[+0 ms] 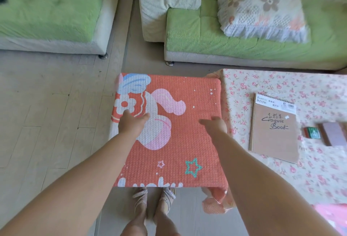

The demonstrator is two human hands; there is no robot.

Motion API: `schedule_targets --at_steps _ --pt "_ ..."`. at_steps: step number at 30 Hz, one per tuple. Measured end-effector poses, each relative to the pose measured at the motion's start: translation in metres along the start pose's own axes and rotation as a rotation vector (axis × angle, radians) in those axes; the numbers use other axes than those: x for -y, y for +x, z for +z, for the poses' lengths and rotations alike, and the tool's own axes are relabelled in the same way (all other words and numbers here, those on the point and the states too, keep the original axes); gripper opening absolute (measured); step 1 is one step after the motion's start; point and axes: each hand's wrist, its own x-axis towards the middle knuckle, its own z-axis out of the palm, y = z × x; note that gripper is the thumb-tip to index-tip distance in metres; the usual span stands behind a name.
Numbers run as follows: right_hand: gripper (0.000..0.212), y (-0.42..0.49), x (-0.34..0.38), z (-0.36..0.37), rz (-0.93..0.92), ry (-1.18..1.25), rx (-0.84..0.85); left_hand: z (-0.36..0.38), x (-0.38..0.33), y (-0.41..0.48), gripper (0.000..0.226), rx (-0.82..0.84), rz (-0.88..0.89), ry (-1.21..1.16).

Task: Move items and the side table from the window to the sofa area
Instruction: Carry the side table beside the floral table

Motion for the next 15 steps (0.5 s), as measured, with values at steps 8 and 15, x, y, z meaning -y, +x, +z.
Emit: schedule_targets --at_steps 8,15 --pt "0.061 -0.074 -0.031 -0.039 -0.022 0.152 -0.008 -0.004 -0.014 -0.083 0.064 0.120 0.141 0.004" --pt "0.046 -0.145 -0.095 -0.073 -0.038 0.243 -0.099 0.017 0.004 -0.160 0.017 0.228 0.283 0.018"
